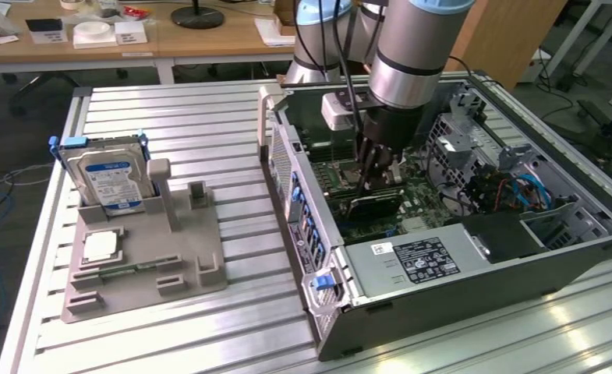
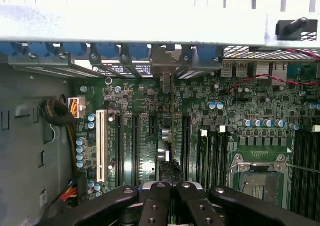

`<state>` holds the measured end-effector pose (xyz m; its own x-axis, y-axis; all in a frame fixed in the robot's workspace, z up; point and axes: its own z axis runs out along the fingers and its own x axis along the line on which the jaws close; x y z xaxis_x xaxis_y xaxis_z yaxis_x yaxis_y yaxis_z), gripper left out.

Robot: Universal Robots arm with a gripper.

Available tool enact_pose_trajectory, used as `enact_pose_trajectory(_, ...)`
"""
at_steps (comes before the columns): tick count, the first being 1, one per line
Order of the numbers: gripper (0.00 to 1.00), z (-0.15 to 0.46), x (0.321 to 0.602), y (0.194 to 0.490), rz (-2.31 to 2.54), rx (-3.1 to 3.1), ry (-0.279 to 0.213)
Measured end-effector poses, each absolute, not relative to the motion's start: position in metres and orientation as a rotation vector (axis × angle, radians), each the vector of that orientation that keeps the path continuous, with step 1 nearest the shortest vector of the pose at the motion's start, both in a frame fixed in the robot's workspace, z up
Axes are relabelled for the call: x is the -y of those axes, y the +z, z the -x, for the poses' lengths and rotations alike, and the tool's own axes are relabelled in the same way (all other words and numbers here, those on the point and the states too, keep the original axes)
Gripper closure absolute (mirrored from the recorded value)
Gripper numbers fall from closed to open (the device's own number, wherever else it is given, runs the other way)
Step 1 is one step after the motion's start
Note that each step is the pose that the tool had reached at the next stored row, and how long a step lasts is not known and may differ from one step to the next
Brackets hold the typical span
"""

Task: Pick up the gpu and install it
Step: 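Press down on the gpu until it lock into place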

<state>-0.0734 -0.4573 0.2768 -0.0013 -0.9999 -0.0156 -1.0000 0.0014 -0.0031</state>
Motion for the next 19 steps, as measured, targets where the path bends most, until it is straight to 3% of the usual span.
enact_pose_trajectory(11, 0.89, 0.073, 0.457, 0.259, 2.214, -2.216, 0.014)
enact_pose_trajectory(19, 0.89, 0.073, 0.456, 0.278, 2.213, -2.212, 0.016)
